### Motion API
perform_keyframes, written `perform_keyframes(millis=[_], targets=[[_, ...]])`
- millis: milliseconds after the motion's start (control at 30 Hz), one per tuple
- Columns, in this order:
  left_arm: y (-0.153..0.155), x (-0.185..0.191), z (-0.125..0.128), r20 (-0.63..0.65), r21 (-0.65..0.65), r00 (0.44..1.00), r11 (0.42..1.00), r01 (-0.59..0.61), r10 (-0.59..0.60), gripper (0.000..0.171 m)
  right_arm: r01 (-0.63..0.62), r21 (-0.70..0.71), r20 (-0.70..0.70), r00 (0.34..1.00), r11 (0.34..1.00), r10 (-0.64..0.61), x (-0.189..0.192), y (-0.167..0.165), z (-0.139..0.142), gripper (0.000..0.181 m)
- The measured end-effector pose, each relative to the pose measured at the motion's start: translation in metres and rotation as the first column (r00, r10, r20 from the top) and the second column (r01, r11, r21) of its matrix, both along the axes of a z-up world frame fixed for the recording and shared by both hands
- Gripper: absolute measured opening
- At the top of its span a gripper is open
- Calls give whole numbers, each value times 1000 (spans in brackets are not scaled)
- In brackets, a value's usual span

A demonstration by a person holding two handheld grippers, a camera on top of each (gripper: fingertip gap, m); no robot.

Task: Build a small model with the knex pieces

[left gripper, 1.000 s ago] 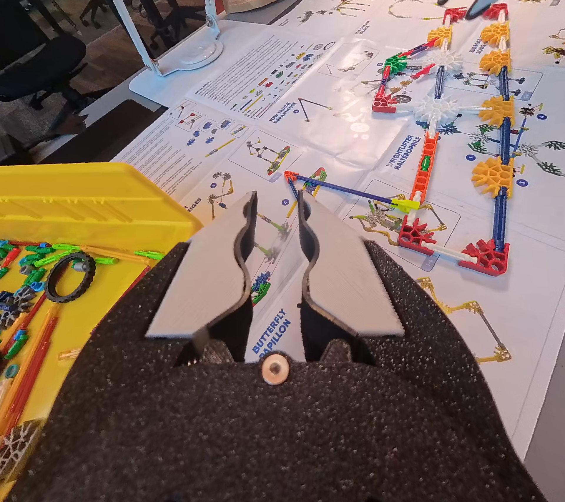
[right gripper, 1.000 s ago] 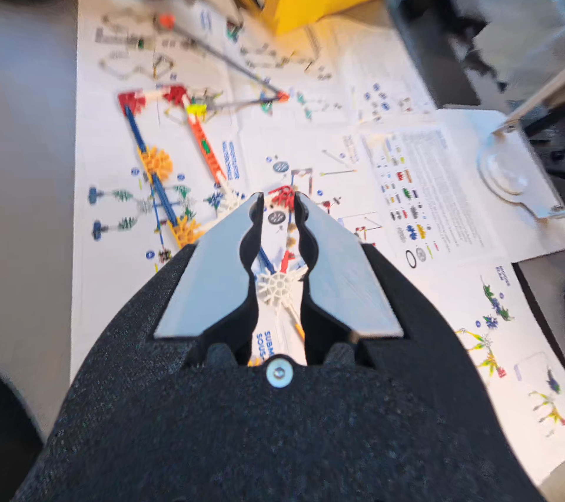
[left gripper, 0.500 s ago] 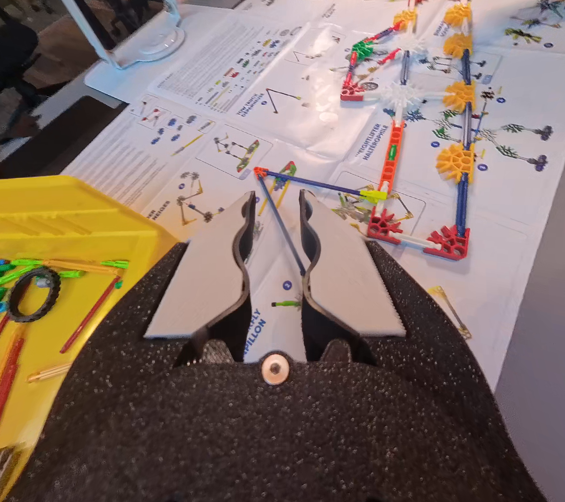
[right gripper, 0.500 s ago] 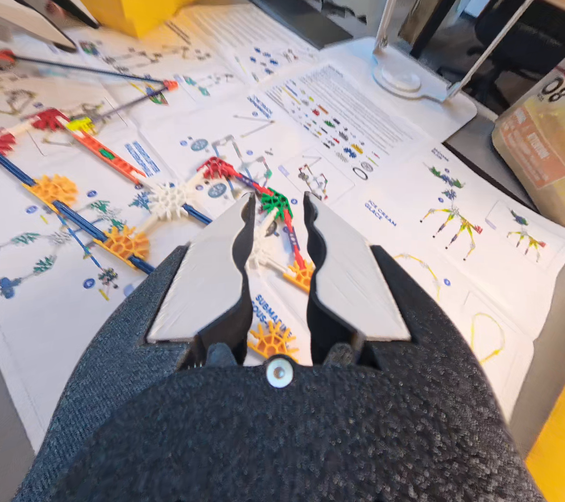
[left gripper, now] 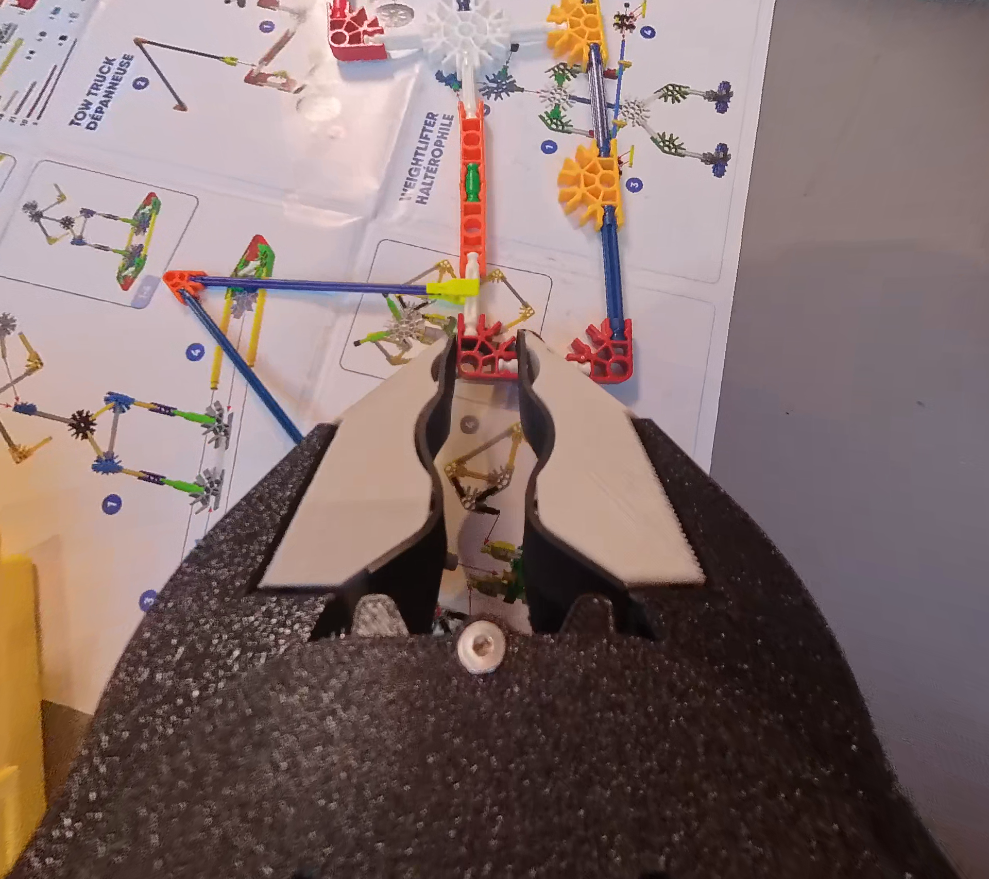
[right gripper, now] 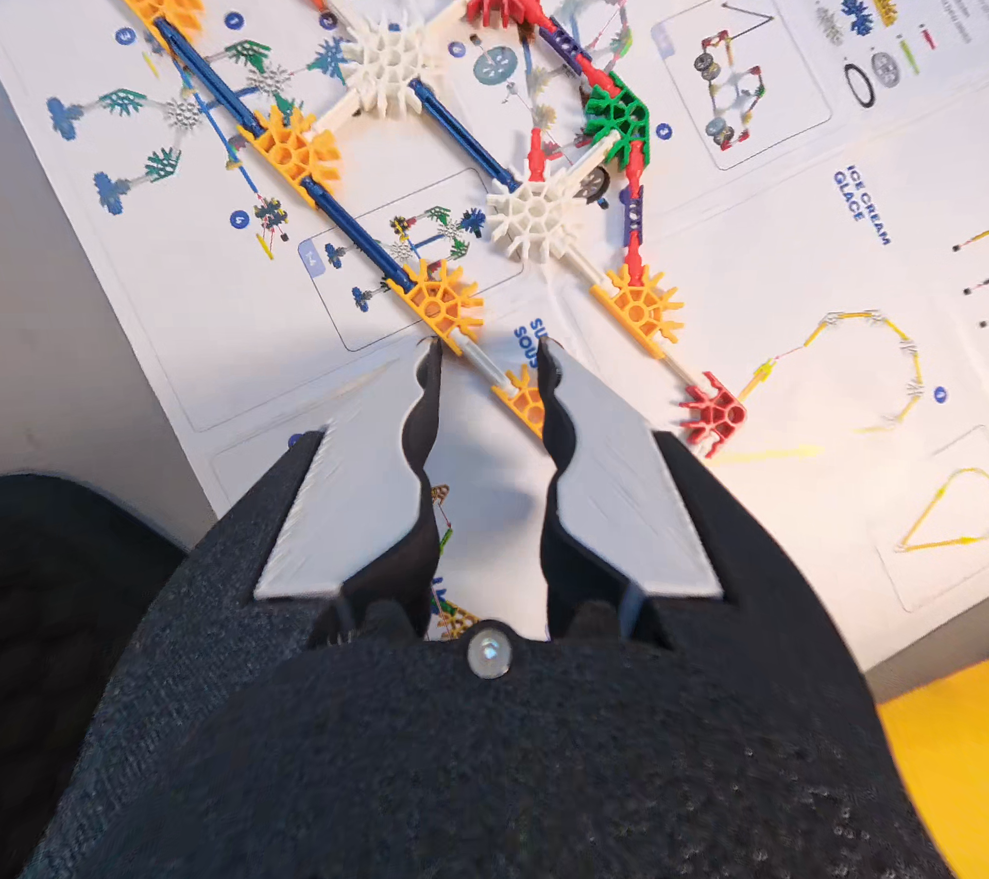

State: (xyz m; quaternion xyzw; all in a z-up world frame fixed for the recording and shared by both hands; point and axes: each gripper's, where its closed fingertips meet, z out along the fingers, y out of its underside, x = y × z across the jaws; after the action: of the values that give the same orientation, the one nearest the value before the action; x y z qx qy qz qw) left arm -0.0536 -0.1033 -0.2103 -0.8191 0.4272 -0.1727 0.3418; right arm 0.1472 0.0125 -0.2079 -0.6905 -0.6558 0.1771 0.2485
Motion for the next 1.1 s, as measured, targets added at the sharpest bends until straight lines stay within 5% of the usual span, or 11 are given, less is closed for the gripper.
perform_keyframes(millis=[133, 400, 700, 833, 933, 1100], targets=[[-5, -9, 0, -28, 9, 999, 999, 38, -38, 20, -73, -23, 26, 997, 997, 74, -2, -18, -2, 13], [-14, -33, 2, -83, 39, 993, 996, 85, -82, 20, -366, -151, 57, 924, 918, 378, -8, -96, 1, 7], [-13, -31, 3, -51, 39, 995, 995, 90, -88, 20, -353, -149, 45, 931, 924, 363, -7, -92, 0, 8], [-9, -28, 17, 16, 88, 997, 993, 76, -77, 22, -375, -178, -142, 925, 910, 354, -18, -96, 27, 17], [2, -28, 33, 67, 167, 997, 986, 21, -32, 25, -284, -65, -271, 928, 957, 257, -35, -67, 48, 20], [36, -45, 49, 136, 268, 977, 943, -198, 166, 24, 52, 98, -499, 867, 994, 4, -53, 4, 82, 25]])
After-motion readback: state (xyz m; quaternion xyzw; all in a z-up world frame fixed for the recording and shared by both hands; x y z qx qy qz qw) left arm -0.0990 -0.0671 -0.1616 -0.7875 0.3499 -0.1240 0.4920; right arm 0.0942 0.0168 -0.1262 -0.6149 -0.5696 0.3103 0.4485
